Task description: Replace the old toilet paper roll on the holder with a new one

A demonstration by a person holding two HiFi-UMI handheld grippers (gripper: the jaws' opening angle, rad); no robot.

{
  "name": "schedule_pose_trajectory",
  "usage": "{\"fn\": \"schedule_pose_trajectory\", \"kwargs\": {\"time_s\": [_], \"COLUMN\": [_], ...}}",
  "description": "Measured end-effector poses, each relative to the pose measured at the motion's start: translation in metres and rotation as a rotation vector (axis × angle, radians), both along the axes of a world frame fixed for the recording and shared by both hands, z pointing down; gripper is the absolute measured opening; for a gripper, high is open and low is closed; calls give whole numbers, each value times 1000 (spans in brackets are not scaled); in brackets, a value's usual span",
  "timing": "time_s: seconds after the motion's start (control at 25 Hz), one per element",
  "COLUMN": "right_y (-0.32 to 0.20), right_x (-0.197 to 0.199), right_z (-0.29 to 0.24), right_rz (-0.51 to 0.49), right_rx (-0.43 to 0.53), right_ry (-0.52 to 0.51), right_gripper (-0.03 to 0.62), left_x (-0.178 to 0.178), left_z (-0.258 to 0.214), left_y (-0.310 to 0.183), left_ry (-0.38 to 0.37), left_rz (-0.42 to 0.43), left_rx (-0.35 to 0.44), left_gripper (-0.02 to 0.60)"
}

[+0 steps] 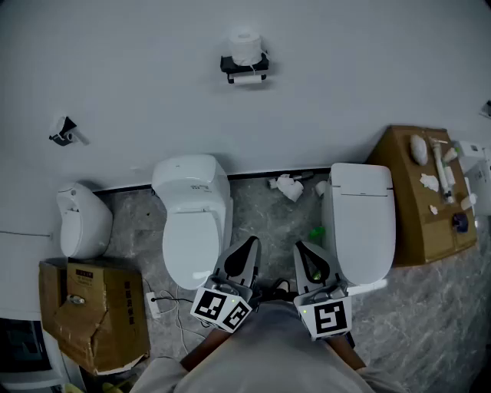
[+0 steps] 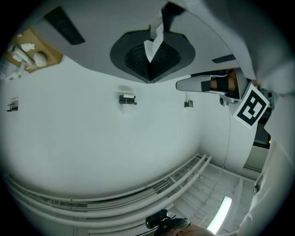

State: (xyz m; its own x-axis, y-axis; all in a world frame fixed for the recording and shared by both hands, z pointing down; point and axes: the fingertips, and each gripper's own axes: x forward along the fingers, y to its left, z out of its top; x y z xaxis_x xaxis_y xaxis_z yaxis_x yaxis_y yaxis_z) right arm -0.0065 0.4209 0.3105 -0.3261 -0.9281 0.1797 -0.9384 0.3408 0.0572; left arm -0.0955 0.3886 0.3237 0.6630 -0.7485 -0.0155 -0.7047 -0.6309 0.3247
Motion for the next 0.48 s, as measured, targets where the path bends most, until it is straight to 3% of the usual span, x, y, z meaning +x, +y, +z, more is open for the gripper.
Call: {"fn": "schedule_pose_trajectory", "kwargs": {"time_s": [0.48], "right_y": [17], "right_x": [4], "right_z": [1], "right_rz": [0], "right_rx": [-7], "right_ry": [-23], "right_gripper": [17], "left_x": [8], "left_z": [-1], "left_y": [16], "left_ry": [-3], "left_rz": [12], "left_rx": [-10], "left_gripper": [5]}}
